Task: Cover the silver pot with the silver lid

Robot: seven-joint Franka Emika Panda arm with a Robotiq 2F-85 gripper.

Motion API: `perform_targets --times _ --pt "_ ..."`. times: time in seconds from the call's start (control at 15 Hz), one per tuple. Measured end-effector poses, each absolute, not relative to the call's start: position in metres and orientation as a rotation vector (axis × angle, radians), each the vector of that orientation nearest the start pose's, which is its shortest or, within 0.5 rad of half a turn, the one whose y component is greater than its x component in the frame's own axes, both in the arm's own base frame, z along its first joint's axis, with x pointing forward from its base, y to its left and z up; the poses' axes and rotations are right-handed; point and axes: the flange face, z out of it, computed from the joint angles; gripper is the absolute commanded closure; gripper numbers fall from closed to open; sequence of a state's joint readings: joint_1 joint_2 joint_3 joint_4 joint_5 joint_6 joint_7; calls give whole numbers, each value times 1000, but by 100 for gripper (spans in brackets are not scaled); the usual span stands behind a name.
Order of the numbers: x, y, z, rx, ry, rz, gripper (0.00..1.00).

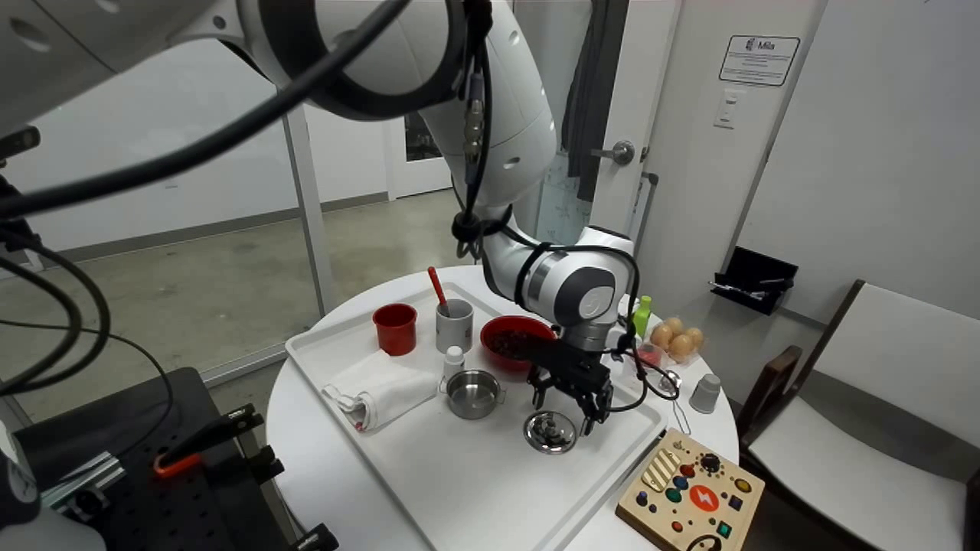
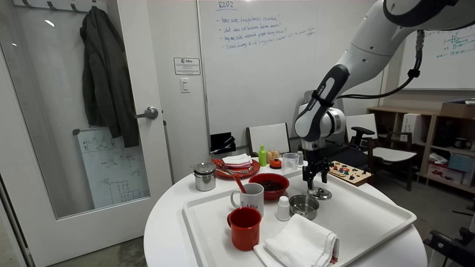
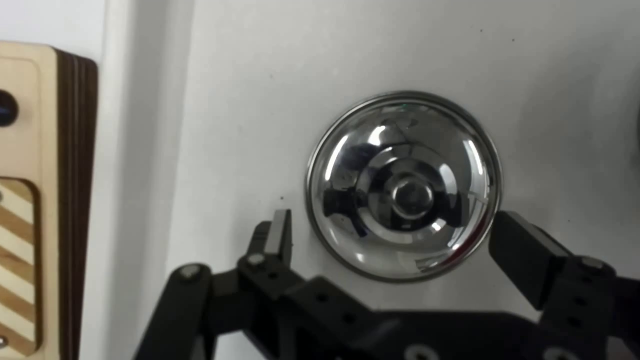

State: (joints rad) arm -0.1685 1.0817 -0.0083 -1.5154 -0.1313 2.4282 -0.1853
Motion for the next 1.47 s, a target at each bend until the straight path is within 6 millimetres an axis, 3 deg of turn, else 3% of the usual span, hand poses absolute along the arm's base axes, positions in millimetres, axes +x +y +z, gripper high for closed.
perform_targets --times 0.33,0.4,0.47,0.53,0.67,1.0,1.13,1.27,1.47 --pt "641 -110 0 -3152 -176 360 0" --pt "640 -110 -1 -3150 -175 368 6" --pt "640 -110 -1 -3148 -173 374 22" --pt "639 -110 -1 -3146 -170 379 28" --pt "639 -110 -1 -3143 -164 392 49" --pt "639 -111 0 -3137 -153 414 87" --pt "641 -112 2 -3136 -150 417 93" --pt "642 -112 3 -3135 -148 424 87" --pt "641 -112 2 -3132 -146 433 87"
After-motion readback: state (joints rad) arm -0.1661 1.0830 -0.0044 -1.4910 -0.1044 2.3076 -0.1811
